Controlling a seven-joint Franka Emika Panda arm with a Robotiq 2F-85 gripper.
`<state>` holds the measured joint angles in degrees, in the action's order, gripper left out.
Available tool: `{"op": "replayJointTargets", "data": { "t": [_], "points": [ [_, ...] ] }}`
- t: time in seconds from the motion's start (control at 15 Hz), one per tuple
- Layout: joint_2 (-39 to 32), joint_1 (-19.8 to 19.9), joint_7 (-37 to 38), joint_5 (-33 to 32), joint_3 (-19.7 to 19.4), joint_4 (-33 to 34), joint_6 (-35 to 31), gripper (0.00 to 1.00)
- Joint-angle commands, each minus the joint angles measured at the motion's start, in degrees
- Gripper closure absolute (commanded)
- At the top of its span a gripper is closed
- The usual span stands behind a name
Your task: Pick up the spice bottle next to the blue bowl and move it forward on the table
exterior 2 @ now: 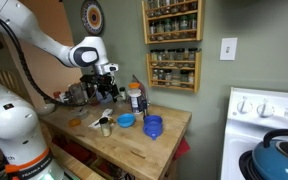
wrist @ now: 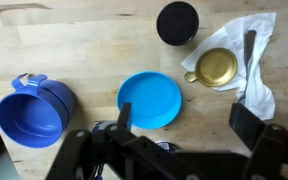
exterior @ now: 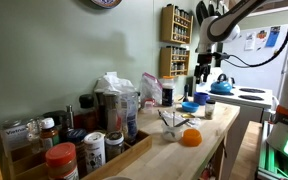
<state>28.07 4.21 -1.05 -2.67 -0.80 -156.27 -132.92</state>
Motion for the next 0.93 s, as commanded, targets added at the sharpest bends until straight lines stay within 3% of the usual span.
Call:
{"op": "replayJointTargets", "data": {
  "t": [0.0, 0.2, 0.6, 0.87],
  "points": [
    [-2.67, 0.38, 3.11, -2.08, 1.24, -0.59, -0.1, 0.0],
    [-5.74, -0.56, 5.23, -1.23, 2.13, -1.43, -1.78, 0.0],
    [-11.09, 1.89, 12.46, -9.23, 4.5, -1.19, -0.86, 0.0],
    [-14.36, 1.02, 13.19, -11.86, 4.21, -1.25, 0.01, 0.0]
  ]
}}
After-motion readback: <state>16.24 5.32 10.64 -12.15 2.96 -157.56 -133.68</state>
